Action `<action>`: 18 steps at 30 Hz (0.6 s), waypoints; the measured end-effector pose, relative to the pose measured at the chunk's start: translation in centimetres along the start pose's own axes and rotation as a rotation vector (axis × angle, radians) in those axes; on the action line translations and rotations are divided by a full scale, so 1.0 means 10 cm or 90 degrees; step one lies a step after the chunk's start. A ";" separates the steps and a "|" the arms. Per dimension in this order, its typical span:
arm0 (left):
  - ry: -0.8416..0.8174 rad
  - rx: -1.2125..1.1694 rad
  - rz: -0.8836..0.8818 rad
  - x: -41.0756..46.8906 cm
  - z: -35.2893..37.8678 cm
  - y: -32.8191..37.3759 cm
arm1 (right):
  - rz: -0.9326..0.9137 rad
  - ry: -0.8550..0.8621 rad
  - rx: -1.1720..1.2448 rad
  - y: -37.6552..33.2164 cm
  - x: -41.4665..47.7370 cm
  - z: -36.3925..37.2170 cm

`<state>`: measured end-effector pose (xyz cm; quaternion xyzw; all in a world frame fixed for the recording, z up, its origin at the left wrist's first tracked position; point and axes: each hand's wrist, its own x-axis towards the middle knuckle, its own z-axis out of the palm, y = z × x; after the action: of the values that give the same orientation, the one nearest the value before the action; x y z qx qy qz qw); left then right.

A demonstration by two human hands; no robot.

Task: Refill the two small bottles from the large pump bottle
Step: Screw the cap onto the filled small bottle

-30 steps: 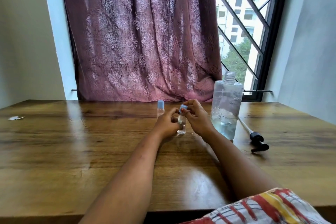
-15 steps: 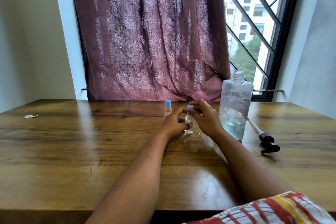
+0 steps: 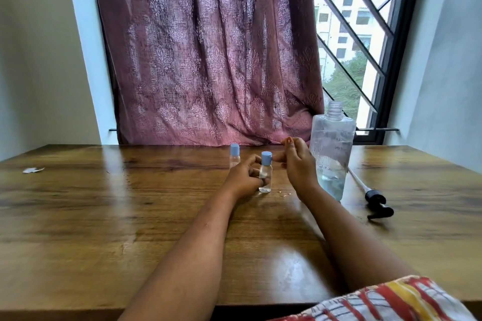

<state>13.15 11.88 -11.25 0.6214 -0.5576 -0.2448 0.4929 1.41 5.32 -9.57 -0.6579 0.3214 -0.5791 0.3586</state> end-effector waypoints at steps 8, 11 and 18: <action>-0.003 0.007 0.013 -0.01 -0.01 0.03 | 0.038 -0.177 0.082 0.05 -0.01 0.09; 0.002 0.009 0.006 -0.01 -0.01 0.02 | 0.042 -0.119 0.074 0.06 0.01 0.06; 0.012 0.023 -0.003 0.01 -0.01 -0.01 | 0.009 -0.026 0.066 0.03 0.02 0.01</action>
<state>13.26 11.81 -11.26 0.6341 -0.5557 -0.2301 0.4859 1.52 4.99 -9.74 -0.6478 0.2882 -0.5791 0.4025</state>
